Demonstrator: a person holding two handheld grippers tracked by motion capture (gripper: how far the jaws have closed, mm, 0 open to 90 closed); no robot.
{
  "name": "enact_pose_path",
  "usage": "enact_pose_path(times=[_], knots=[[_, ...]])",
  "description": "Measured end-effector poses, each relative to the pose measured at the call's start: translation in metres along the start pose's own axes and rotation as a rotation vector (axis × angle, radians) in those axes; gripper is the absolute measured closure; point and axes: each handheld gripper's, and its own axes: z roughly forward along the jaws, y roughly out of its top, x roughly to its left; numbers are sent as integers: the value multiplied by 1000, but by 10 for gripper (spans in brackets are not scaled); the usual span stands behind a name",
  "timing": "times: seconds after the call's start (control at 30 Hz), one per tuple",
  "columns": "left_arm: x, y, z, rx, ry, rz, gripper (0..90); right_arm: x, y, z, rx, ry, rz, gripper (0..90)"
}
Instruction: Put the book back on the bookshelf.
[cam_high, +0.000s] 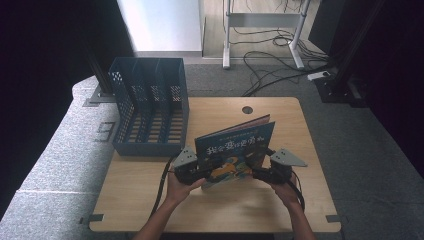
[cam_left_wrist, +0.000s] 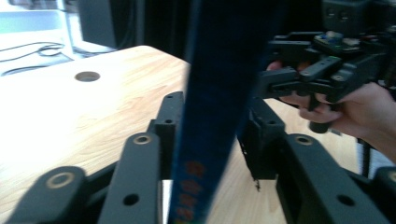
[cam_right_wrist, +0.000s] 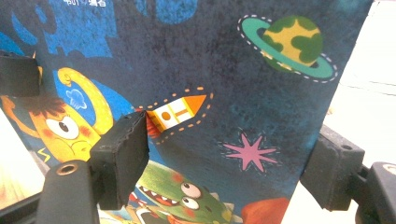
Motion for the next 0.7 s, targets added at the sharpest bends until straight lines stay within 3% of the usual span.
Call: enact_pose_path(times=[0.23,0.33,0.43,0.53,0.7], knots=[[-2,-2,-1,-8,-17,41,702,-1,-1,0,-5,18,-5,219],[-3,-2,-2,-3,-45,45,730,-1,-1,-1,-3,15,-8,211],[-7,-3,-2,-3,-47,68,762,-2,-1,-2,-1,4,-6,211],[-9,-3,-2,-3,-18,92,806,-4,0,-5,-12,-16,6,222],[-5,-4,-2,-8,-14,71,816,-6,2,-9,-32,-14,18,220]])
